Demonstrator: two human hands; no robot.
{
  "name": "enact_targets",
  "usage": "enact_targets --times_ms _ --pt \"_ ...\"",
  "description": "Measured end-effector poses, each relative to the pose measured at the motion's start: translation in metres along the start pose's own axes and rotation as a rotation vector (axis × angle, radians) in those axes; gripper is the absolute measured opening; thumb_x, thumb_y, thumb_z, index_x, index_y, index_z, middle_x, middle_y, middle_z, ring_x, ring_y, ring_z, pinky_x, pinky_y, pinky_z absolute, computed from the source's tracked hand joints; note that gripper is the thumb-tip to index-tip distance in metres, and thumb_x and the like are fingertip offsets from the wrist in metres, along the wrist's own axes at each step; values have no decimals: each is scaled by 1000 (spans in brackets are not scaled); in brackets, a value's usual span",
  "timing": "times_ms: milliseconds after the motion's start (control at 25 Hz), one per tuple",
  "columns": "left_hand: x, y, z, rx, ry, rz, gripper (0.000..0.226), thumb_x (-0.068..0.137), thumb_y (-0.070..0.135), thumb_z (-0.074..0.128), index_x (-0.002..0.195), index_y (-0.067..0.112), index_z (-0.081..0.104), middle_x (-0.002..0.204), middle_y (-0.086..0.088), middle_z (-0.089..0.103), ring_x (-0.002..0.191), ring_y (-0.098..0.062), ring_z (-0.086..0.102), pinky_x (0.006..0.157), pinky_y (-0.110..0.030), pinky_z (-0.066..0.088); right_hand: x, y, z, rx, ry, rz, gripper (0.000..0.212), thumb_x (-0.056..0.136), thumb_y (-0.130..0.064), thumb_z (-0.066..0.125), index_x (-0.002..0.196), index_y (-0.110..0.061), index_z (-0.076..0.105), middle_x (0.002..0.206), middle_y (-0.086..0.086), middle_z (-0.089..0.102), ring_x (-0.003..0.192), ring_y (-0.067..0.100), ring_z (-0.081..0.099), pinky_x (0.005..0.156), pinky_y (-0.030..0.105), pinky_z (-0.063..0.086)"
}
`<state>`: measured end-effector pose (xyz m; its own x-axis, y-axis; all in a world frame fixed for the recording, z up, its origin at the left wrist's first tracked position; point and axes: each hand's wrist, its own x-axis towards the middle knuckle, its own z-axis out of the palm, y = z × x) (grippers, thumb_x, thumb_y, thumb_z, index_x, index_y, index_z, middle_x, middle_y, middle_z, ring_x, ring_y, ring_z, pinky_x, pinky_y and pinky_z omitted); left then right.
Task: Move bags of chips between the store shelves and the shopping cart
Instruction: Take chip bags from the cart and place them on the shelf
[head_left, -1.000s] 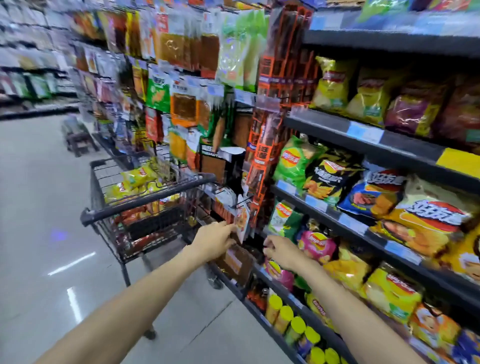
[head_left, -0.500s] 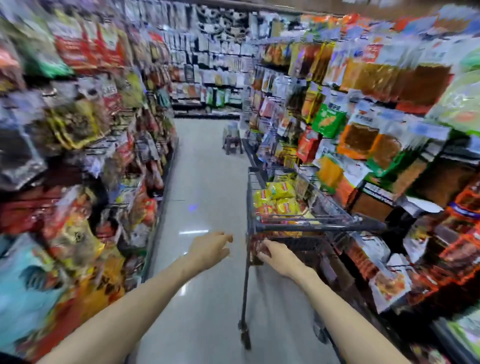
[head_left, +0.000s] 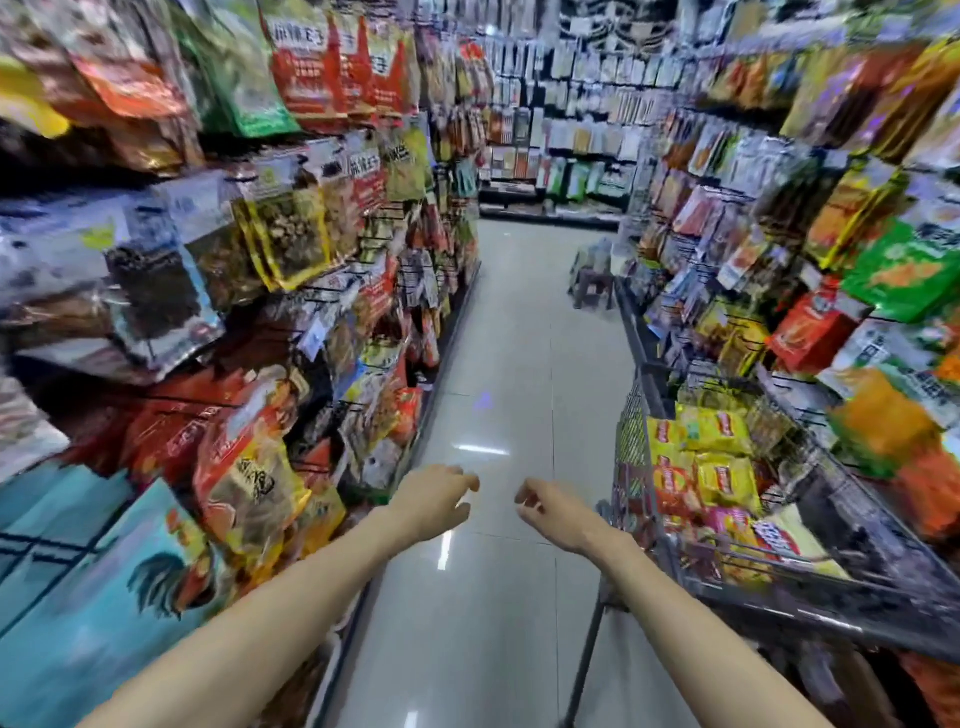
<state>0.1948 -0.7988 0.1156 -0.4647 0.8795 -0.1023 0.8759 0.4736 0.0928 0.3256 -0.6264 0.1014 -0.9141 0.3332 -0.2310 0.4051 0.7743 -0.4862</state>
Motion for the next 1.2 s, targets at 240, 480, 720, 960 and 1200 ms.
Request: enact_targets --times_ms 240,480,720,960,1200 --pt "132 -29 -32 30 6 -18 37 96 31 48 133 25 53 131 1 58 117 -24 57 87 -37 49 124 64 -74 -5 14 -1 22 97 -28 53 113 -17 62 109 0 65 95 18 58 81 28 45" --pt "269 -27 -37 30 -60 49 37 98 31 46 134 26 52 131 1 57 117 -23 57 85 -34 46 193 132 -100 92 4 99 25 97 -24 53 117 -13 62 114 4 65 108 22 60 85 29 44" --pt "434 26 -12 38 -176 332 37 99 30 43 136 26 51 130 -1 56 121 -26 54 93 -36 44 212 260 -125 212 84 467 23 95 -23 54 113 -15 65 114 5 69 111 24 62 91 33 48" --pt "566 82 -2 47 -261 608 36 99 24 45 134 24 53 127 -6 57 117 -30 56 87 -37 47 216 319 -157 340 267 749 29 98 -20 53 124 -11 63 125 9 65 118 28 59 89 31 44" --pt "622 184 26 137 -357 914 35 98 27 43 130 20 56 127 -6 60 114 -30 60 81 -39 52 166 351 -126 471 333 1003 15 95 -28 52 105 -20 60 106 1 68 104 25 64 79 33 47"
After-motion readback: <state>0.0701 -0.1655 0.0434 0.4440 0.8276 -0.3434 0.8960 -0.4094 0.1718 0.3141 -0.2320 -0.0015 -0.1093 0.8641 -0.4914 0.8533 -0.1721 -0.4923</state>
